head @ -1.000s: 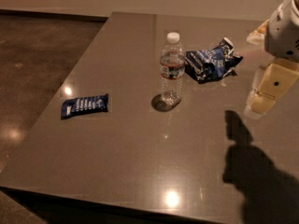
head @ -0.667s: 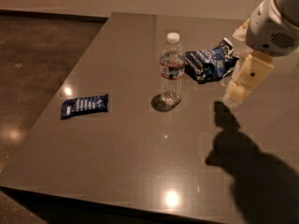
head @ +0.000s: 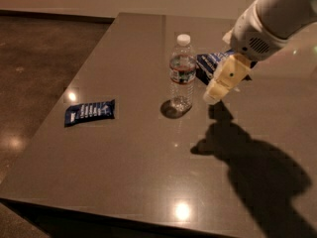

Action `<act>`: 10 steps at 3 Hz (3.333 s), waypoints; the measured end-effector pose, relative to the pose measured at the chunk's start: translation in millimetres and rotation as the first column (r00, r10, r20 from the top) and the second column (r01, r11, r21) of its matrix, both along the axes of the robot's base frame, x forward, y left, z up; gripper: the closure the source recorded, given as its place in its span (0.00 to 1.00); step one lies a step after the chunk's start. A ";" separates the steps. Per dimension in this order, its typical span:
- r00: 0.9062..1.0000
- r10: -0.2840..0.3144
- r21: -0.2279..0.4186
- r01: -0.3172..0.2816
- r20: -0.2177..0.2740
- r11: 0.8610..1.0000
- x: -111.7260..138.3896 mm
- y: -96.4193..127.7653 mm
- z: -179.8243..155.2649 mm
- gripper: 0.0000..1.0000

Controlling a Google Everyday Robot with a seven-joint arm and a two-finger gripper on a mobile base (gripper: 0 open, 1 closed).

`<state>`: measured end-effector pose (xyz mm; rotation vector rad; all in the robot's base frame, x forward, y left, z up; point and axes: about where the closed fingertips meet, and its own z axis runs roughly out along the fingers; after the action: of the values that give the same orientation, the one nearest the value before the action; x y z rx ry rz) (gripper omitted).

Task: Knock water bottle over

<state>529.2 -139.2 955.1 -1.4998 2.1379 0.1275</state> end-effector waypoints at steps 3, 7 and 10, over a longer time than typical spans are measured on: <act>1.000 0.028 0.250 -0.027 -0.001 0.968 37.9 66.9 -22.9 0.03; 0.998 0.032 0.196 -0.022 -0.048 0.980 31.3 59.1 3.4 0.96; 0.982 -0.002 -0.248 -0.045 -0.186 0.968 17.5 25.1 -13.4 1.00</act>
Offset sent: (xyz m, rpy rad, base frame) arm 0.0384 0.0685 -0.0225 0.2712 0.0038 0.0311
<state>546.8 -114.0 941.6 -1.7135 2.3582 0.0023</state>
